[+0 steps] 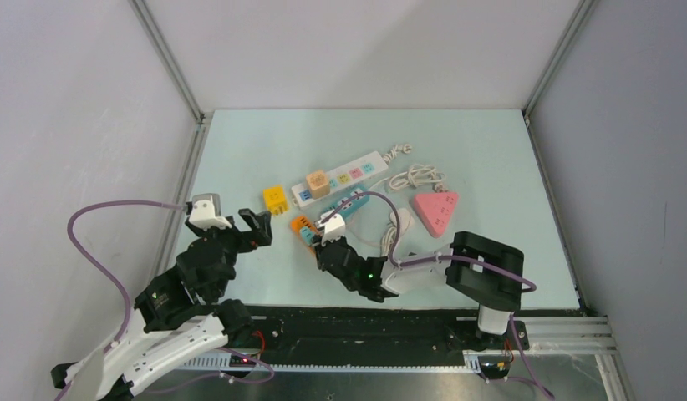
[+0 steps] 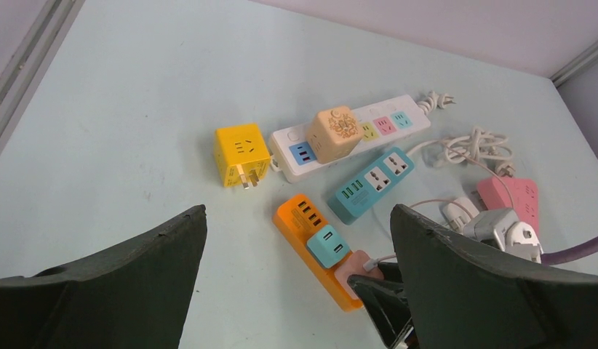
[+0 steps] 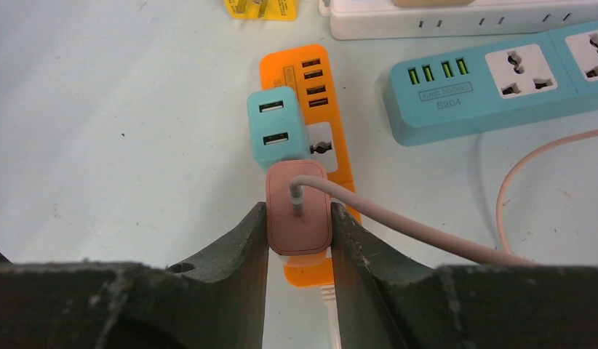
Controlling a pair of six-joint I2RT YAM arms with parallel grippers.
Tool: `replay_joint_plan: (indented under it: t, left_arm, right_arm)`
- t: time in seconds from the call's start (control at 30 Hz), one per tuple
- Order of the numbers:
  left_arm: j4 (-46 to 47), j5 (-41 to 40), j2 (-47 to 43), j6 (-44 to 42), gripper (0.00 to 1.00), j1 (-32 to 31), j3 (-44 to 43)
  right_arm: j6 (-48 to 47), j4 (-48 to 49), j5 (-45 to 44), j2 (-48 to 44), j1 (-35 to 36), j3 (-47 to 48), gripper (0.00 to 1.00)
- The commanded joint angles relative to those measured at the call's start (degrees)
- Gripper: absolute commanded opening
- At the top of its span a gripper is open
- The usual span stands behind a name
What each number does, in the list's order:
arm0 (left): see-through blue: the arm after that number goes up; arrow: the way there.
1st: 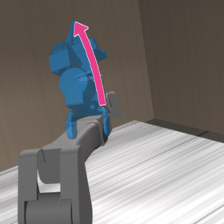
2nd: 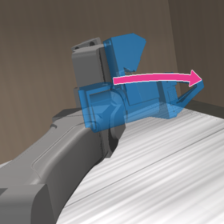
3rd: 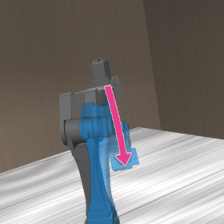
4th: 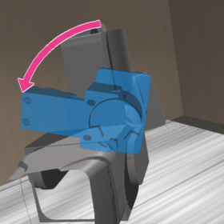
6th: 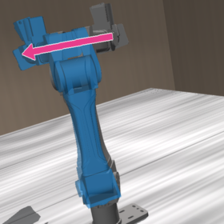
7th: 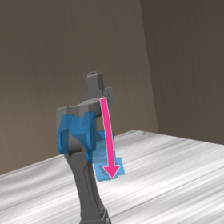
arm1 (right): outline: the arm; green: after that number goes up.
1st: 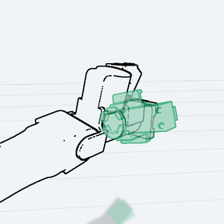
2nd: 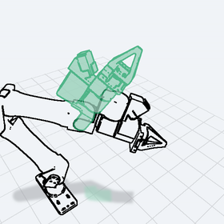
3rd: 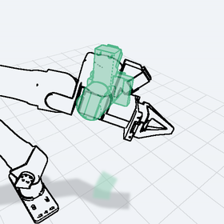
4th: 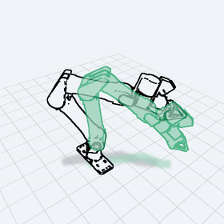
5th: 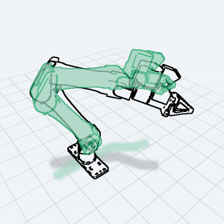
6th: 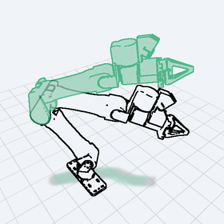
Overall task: Insert the plug
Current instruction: Insert the plug into the socket.
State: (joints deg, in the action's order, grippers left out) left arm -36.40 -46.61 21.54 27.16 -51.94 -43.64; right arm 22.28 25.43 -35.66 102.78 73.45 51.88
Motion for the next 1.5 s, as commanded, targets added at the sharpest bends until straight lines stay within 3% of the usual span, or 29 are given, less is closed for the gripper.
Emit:
replay_joint_plan:
  t: [0.0,0.4,0.6,1.1,1.17,1.47]
  left_arm:
    - [0.75,-2.5,0.25,0.91,1.0,0.31,-0.15]
    - [0.85,-3.23,-0.09,0.8,1.0,0.33,0.38]
    - [0.89,-4.47,-0.34,0.58,1.0,0.3,0.31]
    - [0.88,-4.28,-1.19,0.53,1.0,0.3,0.56]
    - [0.87,-4.32,-1.18,0.61,1.0,0.3,0.57]
    - [0.85,-4.51,-0.85,0.49,1.0,0.35,0.59]
  right_arm:
    - [1.33,-1.76,-4.14,2.56,1.46,0.74,0.0]
    - [4.86,-4.27,-6.99,7.84,2.33,0.77,0.0]
    - [-0.39,0.8,-12.06,11.62,4.78,-0.01,0.0]
    - [-0.92,-0.08,-9.38,14.66,2.86,-0.02,0.0]
    - [-1.18,0.22,-9.36,14.4,2.97,-0.02,0.03]
    - [-1.83,-5.01,-11.01,6.35,2.09,3.92,0.42]
